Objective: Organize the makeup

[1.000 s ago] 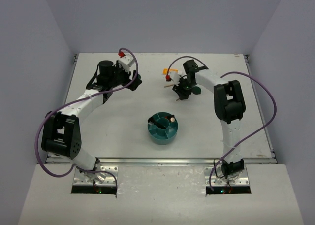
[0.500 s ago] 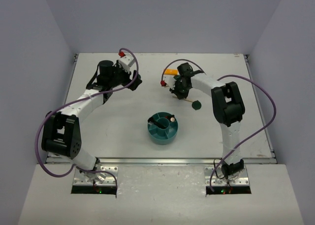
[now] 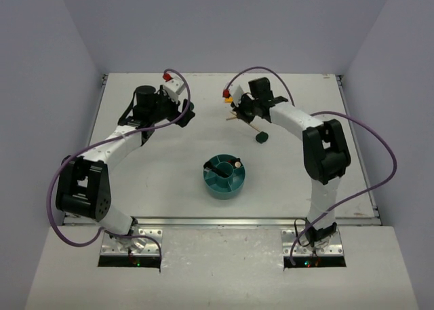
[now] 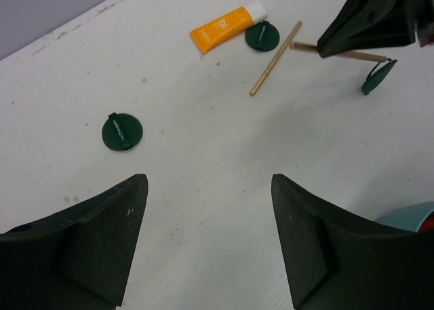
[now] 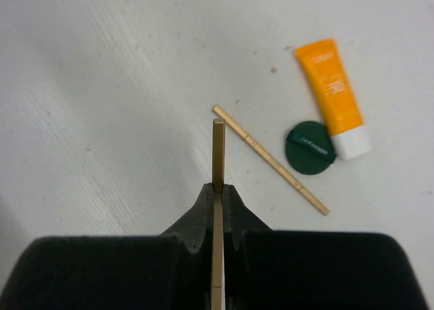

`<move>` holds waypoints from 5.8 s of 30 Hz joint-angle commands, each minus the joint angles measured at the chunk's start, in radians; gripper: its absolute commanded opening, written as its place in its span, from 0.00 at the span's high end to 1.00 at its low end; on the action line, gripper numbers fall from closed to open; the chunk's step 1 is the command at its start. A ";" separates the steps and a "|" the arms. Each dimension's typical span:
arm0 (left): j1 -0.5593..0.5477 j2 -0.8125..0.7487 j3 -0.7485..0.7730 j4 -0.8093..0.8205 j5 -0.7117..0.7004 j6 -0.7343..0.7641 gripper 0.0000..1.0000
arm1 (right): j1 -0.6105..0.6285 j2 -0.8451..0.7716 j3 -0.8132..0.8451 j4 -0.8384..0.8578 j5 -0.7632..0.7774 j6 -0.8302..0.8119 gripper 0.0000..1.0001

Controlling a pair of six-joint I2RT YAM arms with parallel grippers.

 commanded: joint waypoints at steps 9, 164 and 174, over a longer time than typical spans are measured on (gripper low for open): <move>0.013 -0.064 -0.022 0.059 0.018 -0.009 0.29 | -0.064 -0.236 -0.149 0.534 -0.277 0.437 1.00; 0.145 -0.139 -0.173 0.144 -0.038 -0.023 0.25 | -0.126 0.022 -0.037 0.373 -0.211 0.148 0.26; 0.154 -0.161 -0.180 0.117 -0.042 -0.003 0.25 | -0.135 0.209 0.319 -0.185 -0.277 -0.341 0.15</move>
